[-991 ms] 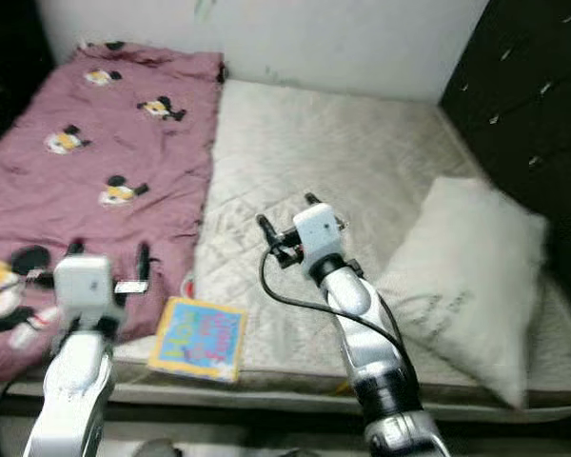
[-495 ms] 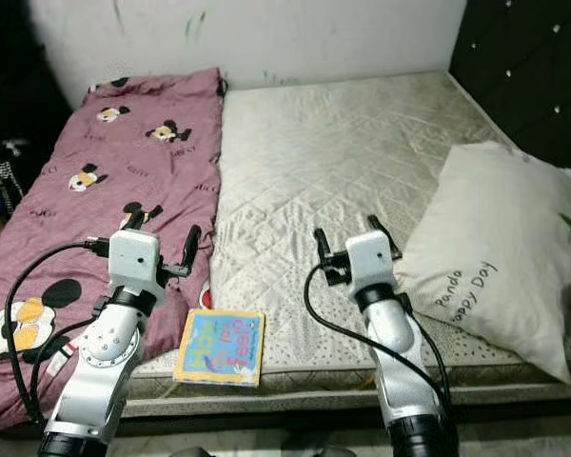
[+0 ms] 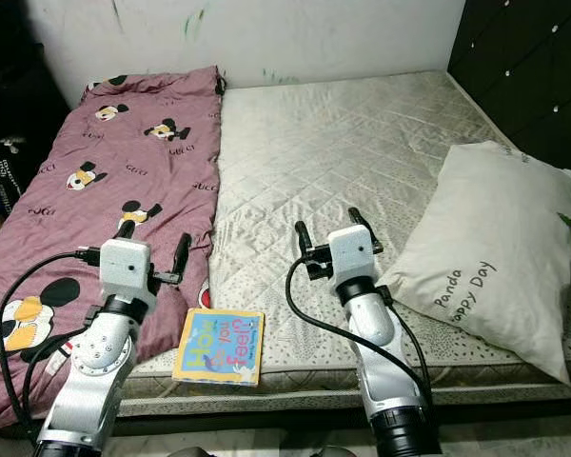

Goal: Clean up the room

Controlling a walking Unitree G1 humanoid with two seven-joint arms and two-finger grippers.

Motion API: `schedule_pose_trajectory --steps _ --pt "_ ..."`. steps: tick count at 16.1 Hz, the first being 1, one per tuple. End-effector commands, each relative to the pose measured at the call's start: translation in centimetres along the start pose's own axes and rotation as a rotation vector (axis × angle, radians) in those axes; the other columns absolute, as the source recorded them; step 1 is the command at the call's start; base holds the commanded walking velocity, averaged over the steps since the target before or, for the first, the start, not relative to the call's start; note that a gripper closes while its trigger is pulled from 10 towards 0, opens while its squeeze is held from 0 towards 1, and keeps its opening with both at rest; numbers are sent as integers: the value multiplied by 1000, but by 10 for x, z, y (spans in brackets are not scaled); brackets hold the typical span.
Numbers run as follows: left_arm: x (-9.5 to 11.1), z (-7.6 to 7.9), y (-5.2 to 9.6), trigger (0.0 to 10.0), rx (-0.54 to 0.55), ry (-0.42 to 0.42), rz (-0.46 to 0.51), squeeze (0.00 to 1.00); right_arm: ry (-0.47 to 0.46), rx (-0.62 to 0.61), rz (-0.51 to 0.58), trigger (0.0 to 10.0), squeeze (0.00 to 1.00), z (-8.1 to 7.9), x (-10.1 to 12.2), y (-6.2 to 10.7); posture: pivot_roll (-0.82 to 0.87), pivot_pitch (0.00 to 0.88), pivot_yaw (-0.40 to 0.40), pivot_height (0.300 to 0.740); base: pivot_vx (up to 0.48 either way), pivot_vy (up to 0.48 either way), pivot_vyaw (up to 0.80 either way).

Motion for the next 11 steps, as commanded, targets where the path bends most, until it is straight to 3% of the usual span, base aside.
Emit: schedule_pose_trajectory --steps 1,7,11 --pt "2 -1 -2 10000 5 -3 1 0 1 -4 1 10000 0 0 1 -4 -75 0 79 740 0 0 0" --pt "-1 -3 -2 10000 -8 -16 2 0 23 -40 27 10000 0 10 5 -7 -88 0 96 740 0 0 68" --pt "6 4 -1 10000 13 8 16 0 3 -18 -1 10000 0 5 0 -5 -59 0 30 740 0 0 0"
Point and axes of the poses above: a point about 5 cm out from each wrist's last joint towards the gripper, its own y axis pointing back from the gripper into the wrist, its own x axis along the axis of the wrist's last joint, z = x × y, the point moved 1 cm from there along -y, pointing out of the wrist towards the gripper, and after that the axes turned 15 degrees about -y, right-handed, at the moved point
